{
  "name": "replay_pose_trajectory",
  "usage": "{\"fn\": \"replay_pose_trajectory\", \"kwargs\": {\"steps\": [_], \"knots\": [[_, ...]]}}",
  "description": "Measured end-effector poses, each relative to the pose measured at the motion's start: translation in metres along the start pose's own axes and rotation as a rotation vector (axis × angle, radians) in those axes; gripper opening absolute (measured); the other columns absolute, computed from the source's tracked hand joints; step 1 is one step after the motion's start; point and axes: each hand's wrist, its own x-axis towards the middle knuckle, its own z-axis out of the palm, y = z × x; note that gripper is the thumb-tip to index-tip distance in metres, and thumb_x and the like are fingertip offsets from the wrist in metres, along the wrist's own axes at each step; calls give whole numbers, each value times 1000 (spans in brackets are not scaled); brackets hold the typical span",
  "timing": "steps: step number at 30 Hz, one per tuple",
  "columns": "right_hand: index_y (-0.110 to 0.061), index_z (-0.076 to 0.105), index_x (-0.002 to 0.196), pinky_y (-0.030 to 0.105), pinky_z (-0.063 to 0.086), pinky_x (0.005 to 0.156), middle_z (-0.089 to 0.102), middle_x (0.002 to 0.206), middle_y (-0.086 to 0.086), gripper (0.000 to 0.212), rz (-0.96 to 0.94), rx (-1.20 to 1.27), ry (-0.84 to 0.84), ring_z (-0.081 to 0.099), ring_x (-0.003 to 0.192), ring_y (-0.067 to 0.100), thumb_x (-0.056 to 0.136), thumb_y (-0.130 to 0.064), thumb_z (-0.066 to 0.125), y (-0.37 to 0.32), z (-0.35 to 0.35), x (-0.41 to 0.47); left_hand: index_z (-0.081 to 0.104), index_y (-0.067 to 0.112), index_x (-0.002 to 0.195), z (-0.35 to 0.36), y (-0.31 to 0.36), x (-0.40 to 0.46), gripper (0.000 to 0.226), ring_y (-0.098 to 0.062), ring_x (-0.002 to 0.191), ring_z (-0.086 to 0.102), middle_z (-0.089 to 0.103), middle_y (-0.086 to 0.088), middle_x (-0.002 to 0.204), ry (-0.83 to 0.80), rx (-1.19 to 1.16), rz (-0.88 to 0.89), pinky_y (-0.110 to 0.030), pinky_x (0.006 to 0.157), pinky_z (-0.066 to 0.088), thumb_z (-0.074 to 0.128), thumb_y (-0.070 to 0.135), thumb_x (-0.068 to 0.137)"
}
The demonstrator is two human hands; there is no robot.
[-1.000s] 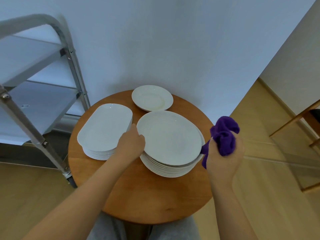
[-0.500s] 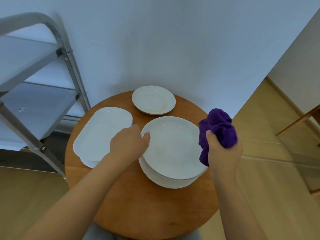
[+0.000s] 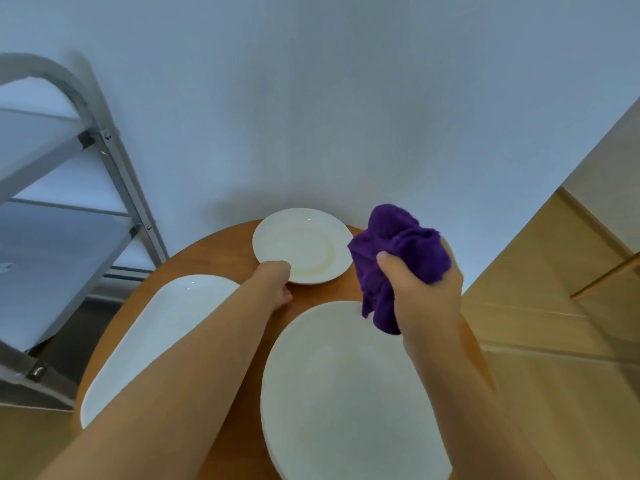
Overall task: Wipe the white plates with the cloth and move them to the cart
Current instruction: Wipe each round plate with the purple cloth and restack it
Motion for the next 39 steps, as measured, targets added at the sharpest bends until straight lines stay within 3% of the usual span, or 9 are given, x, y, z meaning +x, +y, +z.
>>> {"fn": "replay_pose_trajectory", "kwargs": {"steps": [3,5,8,13,20,26,32,35,39], "knots": [[-29,57,100,16,50,54,65,80,-13,34,123,22,33,65,74,8,76,-12,75,19,1,5,36,9,139,7,-7,25,45,-28,110,51,49,-15,127,32,-124,13,-36,92,43,49,13,96],[-30,56,101,15,48,52,65,80,-14,36,165,11,44,64,74,8,76,-13,75,29,0,4,39,9,137,11,-9,34,41,-27,101,53,49,-15,133,64,-184,33,-36,84,45,44,5,97],[-30,57,94,15,48,50,66,74,-13,33,213,9,43,65,69,9,75,-11,76,36,-5,-2,44,9,134,12,-8,41,44,-31,106,54,50,-17,133,108,-256,32,-37,74,48,36,-7,94],[-21,59,116,22,52,55,69,97,-2,44,325,71,60,67,88,19,76,-13,75,35,-19,-11,44,6,131,0,-9,30,42,-31,95,57,53,-16,129,118,-226,103,-35,64,52,39,-10,92],[-21,61,108,29,50,61,69,97,3,28,474,243,148,66,92,23,82,-22,70,16,-33,-33,40,-4,130,-17,9,-45,42,-20,73,59,57,-13,101,-118,-239,258,-26,43,51,43,-12,89],[-17,64,101,29,56,62,74,86,1,52,375,335,89,71,82,18,54,-32,79,-27,-32,-70,44,-6,124,-51,-1,-132,36,-26,76,63,61,-19,94,-248,-196,319,-27,44,55,47,-10,88],[-12,62,105,32,55,59,72,88,6,33,385,438,120,69,77,21,77,4,67,-49,-37,-120,51,-1,109,-86,-59,-205,23,-29,82,67,64,-21,103,-346,-185,349,-29,58,60,53,-6,87],[-7,57,107,38,50,68,62,95,13,37,459,490,210,60,86,26,74,9,60,-45,-48,-149,52,4,106,-100,-95,-232,23,-25,77,70,65,-14,102,-307,-121,411,-26,56,57,60,-2,85],[-10,56,89,32,45,57,59,83,8,24,538,436,225,57,72,21,71,6,59,-45,-68,-183,53,13,114,-123,-137,-253,38,-26,78,72,67,-12,103,-368,-55,387,-32,62,58,70,8,79]]}}
